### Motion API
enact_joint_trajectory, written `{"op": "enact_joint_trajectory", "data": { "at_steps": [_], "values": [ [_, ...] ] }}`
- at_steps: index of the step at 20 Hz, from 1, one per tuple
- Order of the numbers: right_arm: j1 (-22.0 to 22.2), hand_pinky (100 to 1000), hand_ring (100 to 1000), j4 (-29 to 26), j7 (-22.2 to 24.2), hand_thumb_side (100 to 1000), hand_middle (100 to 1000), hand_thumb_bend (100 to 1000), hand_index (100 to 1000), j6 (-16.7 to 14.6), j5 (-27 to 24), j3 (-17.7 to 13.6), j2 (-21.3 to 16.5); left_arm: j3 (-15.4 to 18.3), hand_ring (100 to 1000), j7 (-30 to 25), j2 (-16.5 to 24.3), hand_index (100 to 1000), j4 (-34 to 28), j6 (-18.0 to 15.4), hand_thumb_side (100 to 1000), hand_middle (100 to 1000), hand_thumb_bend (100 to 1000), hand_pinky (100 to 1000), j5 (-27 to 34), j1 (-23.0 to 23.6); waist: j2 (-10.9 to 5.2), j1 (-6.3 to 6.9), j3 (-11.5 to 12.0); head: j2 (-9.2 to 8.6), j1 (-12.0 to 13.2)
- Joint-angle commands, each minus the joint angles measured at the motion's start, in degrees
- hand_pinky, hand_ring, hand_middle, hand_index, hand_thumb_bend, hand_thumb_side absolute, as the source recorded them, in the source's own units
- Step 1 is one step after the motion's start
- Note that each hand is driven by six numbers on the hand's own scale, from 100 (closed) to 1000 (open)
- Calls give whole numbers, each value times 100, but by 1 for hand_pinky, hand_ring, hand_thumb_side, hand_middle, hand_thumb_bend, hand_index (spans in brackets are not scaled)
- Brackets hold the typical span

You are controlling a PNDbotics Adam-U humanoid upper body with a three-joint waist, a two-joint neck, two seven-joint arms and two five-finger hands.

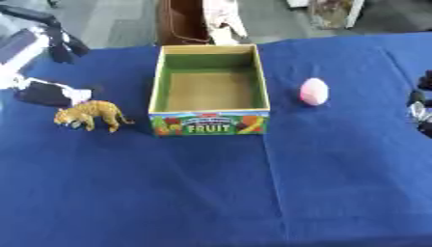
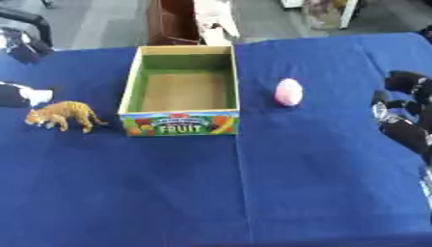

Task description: Pick up objects on the table and place them in the box.

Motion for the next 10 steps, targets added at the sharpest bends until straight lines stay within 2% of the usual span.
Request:
{"op": "enact_joint_trajectory", "data": {
  "at_steps": [1, 5, 10],
  "values": [
    [-77, 589, 774, -59, 26, 100, 700, 156, 781, -13, 36, -24, -109, -59, 648, -209, 66, 743, 325, -56, 248, 643, 499, 687, -237, -207, -80, -14, -9, -50, 14],
    [-65, 589, 774, -51, 25, 100, 699, 158, 781, -11, 39, -27, -108, -167, 654, -370, -108, 746, 768, -63, 254, 652, 508, 694, -645, -387, -86, -17, -19, -56, 10],
    [-55, 589, 774, -48, 21, 100, 699, 159, 781, -11, 37, -33, -101, -143, 660, -338, -396, 747, 1322, -27, 260, 655, 513, 703, -1220, -553, -94, -22, -18, -57, 0]
  ]
}}
